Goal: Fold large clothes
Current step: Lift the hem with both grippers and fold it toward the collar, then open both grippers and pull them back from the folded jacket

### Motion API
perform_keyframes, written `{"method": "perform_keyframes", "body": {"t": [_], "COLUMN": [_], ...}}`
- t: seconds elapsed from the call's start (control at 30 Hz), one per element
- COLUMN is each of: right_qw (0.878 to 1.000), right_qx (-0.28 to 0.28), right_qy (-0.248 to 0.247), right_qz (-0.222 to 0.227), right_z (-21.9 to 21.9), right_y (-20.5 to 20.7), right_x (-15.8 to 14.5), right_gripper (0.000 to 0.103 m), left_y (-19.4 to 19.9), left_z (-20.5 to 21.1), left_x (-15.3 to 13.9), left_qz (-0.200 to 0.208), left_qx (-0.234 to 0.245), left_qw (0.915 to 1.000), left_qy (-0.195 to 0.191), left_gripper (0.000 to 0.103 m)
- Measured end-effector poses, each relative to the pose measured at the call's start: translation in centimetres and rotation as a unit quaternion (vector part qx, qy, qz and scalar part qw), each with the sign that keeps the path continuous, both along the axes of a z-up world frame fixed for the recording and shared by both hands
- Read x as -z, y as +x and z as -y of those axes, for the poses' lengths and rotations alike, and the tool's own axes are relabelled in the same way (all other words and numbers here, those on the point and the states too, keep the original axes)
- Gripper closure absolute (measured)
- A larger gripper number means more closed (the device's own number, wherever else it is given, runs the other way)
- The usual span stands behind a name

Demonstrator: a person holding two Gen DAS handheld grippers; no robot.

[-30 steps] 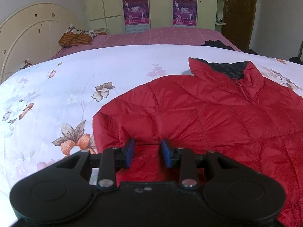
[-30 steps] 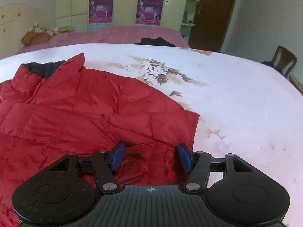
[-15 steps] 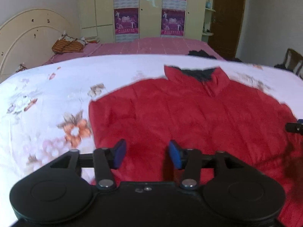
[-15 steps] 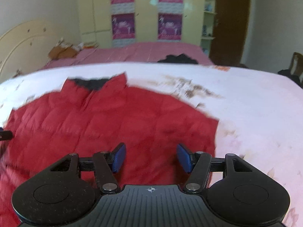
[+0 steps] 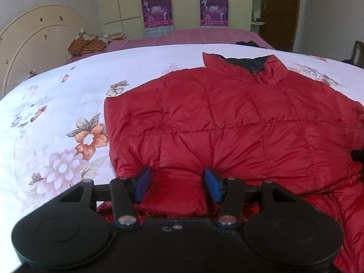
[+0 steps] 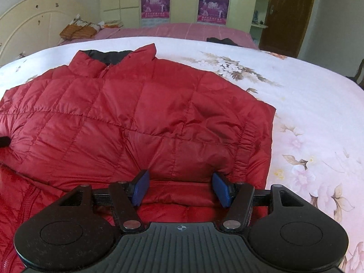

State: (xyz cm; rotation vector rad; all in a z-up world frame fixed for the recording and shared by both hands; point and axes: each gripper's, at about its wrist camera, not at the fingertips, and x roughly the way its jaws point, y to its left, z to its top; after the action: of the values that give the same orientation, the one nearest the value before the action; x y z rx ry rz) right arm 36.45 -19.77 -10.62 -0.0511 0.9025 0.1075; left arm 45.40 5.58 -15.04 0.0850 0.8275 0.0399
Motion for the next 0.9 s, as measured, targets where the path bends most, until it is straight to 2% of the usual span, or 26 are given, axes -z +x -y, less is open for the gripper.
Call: {"method": "perform_keyframes", "body": {"t": [0.07,0.17,0.23,0.33,0.53,0.57,0.6,0.63,0.9], "right_qw": [1.0,1.0,0.999,0.999,0.998,0.997,0.997,0.997,0.997], "right_qx": [-0.008,-0.026,-0.031,-0.031,-0.054,-0.055,-0.053,-0.05,-0.037], "right_qy": [0.001,-0.001,0.003,0.02,0.043,0.048,0.054,0.06,0.065], "right_qz": [-0.005,-0.011,-0.008,0.001,0.006,0.004,0.004,0.009,0.023], "right_z": [0.1,0.3,0.5,1.2,1.5,1.6,1.7,1.8,1.4], "right_y": [0.0,0.2,0.0,-1.1,-4.2,-4.8,-5.4,-6.2,-12.0], "right_x": [-0.3,-0.8,-1.3,-2.4,-3.8,-3.9,-4.1,-4.3,-5.9], "right_gripper": [0.043,0.043,0.043,0.043,0.041,0.038,0.025,0.017,0.017], "left_y": [0.0,-0.5,-1.1,-2.7,-6.4,-7.0,-7.6,-8.3,-13.0], "left_z": [0.5,1.6,2.3,2.7,3.6,3.7,3.8,3.9,3.7], "left_x": [-0.2,-0.6,-1.2,-2.5,-4.6,-4.9,-5.1,-5.4,-6.3], "left_qz": [-0.002,0.003,0.004,0.014,0.025,0.027,0.028,0.028,0.035], "left_qx": [-0.014,-0.024,-0.031,-0.034,-0.032,-0.031,-0.029,-0.025,0.001], "left_qw": [0.9998,0.9983,0.9976,0.998,0.9984,0.9985,0.9986,0.9987,0.9992], "left_qy": [0.014,0.052,0.061,0.051,0.038,0.036,0.034,0.033,0.022], "left_gripper": [0.042,0.041,0.041,0.029,0.023,0.021,0.02,0.018,0.015]}}
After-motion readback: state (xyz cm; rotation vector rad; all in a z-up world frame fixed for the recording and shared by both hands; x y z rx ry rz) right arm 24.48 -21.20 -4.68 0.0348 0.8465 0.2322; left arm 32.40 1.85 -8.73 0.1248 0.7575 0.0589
